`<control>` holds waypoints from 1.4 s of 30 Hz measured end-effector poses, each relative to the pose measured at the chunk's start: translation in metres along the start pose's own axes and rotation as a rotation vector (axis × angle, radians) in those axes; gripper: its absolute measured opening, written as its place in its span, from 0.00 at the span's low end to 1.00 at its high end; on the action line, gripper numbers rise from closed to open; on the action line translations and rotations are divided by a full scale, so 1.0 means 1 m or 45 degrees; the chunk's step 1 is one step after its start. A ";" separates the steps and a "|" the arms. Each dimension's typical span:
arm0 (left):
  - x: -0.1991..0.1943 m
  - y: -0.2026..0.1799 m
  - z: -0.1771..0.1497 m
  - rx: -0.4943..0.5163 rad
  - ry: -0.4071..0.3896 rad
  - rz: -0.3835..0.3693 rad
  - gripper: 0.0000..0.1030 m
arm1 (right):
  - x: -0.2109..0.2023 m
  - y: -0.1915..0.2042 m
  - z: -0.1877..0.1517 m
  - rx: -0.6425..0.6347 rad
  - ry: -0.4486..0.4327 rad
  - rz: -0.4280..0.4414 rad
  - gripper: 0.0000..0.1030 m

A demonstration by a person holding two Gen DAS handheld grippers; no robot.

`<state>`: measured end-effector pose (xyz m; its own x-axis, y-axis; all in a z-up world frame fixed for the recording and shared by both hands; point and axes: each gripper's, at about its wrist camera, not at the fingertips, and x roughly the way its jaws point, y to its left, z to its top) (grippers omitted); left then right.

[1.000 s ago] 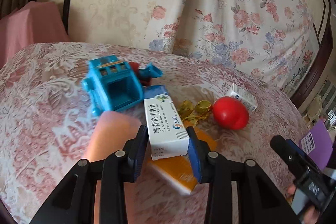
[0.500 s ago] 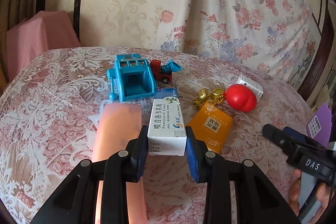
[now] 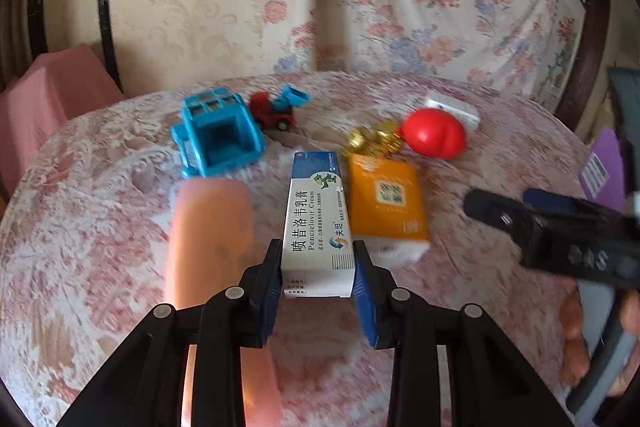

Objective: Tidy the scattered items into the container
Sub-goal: 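Grasp the white-blue ointment box with the left tool, then grasp the orange box with the right tool while the left tool holds the ointment box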

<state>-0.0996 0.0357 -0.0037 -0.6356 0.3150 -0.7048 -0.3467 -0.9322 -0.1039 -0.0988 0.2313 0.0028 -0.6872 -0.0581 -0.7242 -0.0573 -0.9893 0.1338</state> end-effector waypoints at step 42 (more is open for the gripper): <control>-0.001 0.004 -0.010 -0.064 0.017 0.041 0.52 | 0.029 0.028 -0.012 -0.291 0.141 -0.021 0.93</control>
<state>-0.0933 0.0296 -0.0106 -0.6367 0.2829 -0.7174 -0.2909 -0.9497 -0.1163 -0.1113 0.2001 -0.0225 -0.6033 -0.0439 -0.7963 0.1060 -0.9940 -0.0255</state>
